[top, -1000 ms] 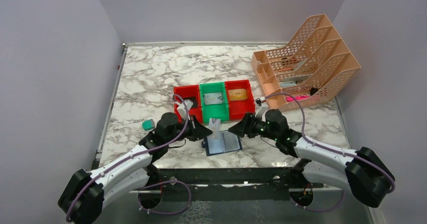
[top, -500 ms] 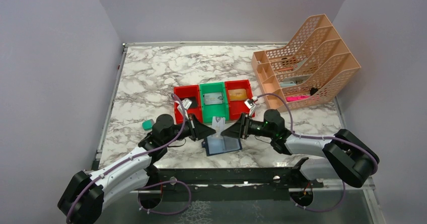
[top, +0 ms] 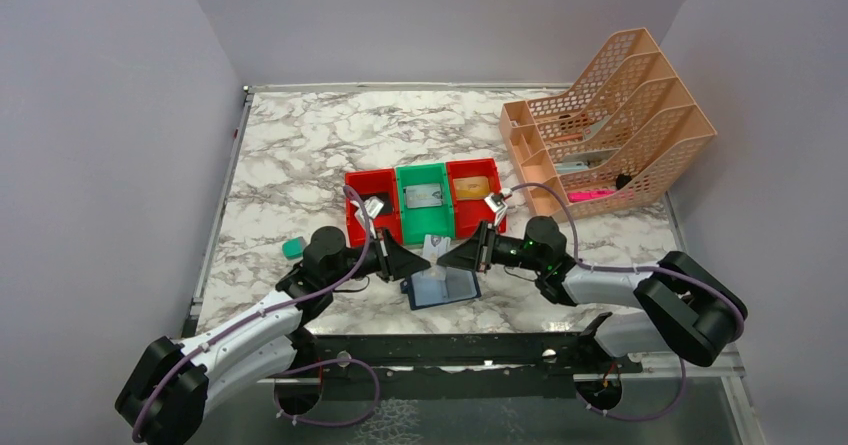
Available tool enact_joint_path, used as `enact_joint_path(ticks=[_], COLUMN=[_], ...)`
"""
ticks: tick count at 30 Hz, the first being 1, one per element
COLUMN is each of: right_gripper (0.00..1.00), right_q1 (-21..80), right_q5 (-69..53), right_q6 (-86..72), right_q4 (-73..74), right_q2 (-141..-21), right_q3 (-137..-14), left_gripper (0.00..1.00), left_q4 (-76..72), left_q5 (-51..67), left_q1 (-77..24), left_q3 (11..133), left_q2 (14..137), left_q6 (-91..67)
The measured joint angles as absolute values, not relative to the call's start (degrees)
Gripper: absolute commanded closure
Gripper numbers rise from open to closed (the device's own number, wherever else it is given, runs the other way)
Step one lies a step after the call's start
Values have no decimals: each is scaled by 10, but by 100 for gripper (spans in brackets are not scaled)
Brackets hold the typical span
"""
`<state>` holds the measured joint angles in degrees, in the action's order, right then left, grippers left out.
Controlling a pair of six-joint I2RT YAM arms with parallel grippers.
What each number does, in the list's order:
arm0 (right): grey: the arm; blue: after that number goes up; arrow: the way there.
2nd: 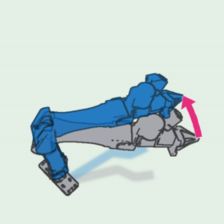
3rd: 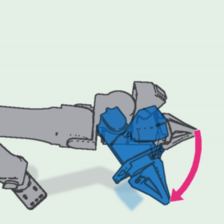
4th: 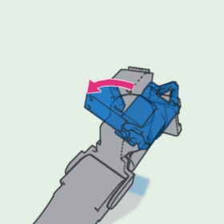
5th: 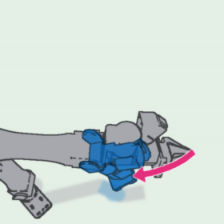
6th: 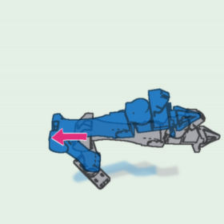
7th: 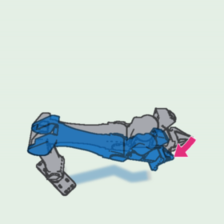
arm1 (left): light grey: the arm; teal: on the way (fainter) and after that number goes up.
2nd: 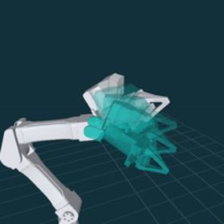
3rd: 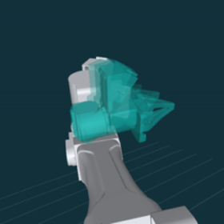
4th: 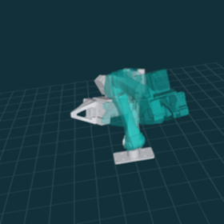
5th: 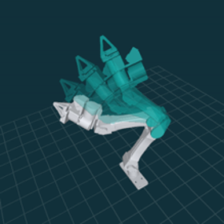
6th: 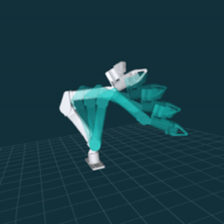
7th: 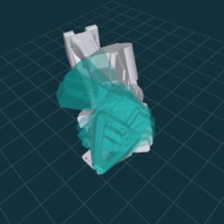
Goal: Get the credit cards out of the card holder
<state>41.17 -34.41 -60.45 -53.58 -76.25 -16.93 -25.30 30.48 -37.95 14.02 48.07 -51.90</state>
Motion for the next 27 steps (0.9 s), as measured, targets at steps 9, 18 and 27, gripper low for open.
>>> enact_joint_path(ticks=[9, 18, 27], right_gripper=[83, 94, 97], right_q1=[412, 411, 412], right_q5=[-356, -356, -351], right_q6=[-630, -643, -643], right_q4=[-575, -588, -581], right_q2=[-789, -790, -771], right_q3=[-174, -169, -165], left_gripper=[100, 81, 22], left_q4=[-257, -261, -234], left_q5=[309, 303, 291], left_q1=[-379, -379, -380], left_q3=[136, 127, 129], left_q2=[481, 480, 477], left_q6=[-523, -543, -549])
